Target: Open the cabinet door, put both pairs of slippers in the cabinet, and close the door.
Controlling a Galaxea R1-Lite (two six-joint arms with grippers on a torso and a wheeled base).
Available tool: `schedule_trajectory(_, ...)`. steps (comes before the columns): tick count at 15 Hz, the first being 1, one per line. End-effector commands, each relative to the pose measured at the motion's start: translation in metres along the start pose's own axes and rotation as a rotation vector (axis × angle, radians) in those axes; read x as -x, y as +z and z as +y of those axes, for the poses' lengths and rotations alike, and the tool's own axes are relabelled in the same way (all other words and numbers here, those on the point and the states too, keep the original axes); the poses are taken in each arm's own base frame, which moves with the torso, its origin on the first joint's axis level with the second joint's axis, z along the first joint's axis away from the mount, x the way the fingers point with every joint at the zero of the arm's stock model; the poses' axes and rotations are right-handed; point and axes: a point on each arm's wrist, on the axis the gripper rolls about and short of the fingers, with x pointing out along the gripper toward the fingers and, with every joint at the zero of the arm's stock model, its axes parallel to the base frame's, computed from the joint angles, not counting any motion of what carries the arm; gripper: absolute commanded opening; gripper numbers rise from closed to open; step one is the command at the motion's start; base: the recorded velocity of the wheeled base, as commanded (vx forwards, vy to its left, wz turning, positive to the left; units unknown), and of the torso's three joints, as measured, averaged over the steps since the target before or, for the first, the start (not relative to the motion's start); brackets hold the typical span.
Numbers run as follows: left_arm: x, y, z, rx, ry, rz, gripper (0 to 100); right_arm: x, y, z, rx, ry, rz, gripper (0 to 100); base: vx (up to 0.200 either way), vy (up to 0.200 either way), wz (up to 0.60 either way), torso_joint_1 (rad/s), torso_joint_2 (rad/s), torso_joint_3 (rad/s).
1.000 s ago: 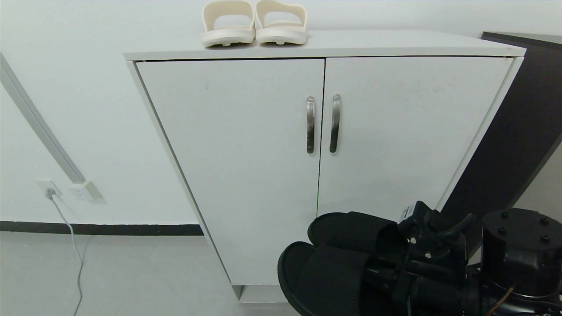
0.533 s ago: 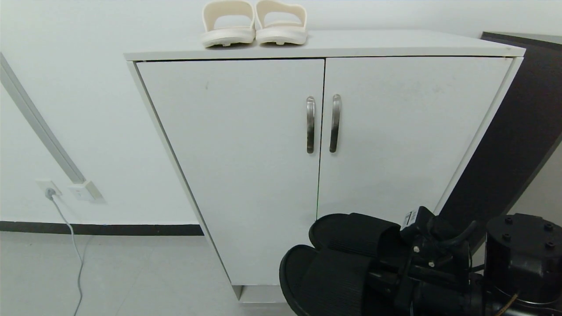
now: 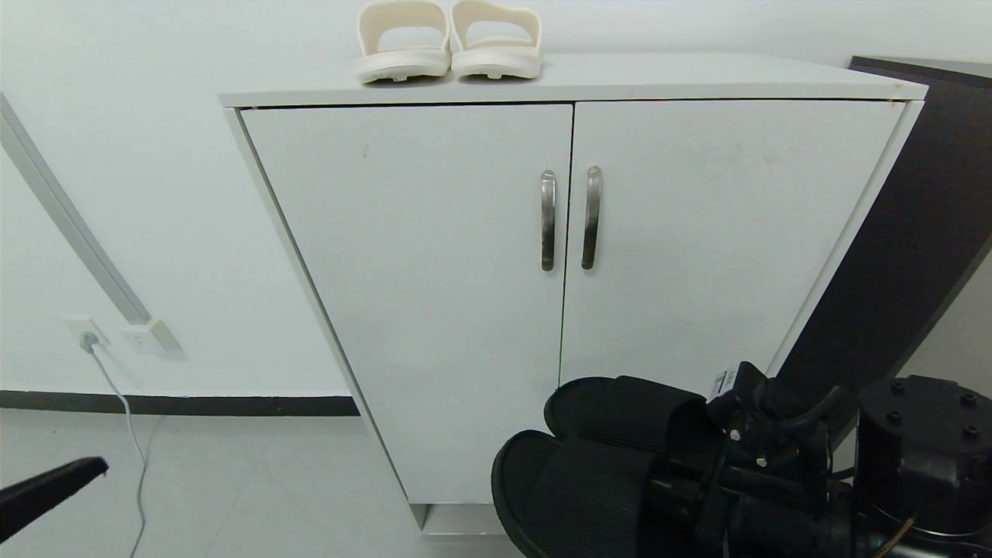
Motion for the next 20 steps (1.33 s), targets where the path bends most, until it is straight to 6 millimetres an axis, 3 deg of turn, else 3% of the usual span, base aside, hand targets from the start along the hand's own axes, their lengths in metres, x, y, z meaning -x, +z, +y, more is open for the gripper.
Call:
schedule_trajectory(1,-0.04,0.029,0.008,0.041,-0.156,0.037,100,0.0,0.0,0.001,0.0,0.004,-0.001,0,0.0,0.0,0.0,0.0,0.0,0.0)
schedule_trajectory(7,-0.099,0.075,-0.005,0.032,-0.317,0.002,100,0.0,0.011,0.005,-0.072,0.022,-0.044,0,0.0,0.0,0.0,0.0,0.0,0.0)
schedule_trajectory(12,-0.165,0.086,-0.031,0.035,-0.41,-0.013,100,-0.002,0.009,0.008,-0.061,0.03,-0.036,0,0.0,0.0,0.0,0.0,0.0,0.0)
schedule_trajectory(20,-0.225,0.105,-0.048,0.146,-0.471,-0.013,100,-0.001,0.009,0.008,-0.045,0.024,0.008,0,0.0,0.0,0.0,0.0,0.0,0.0)
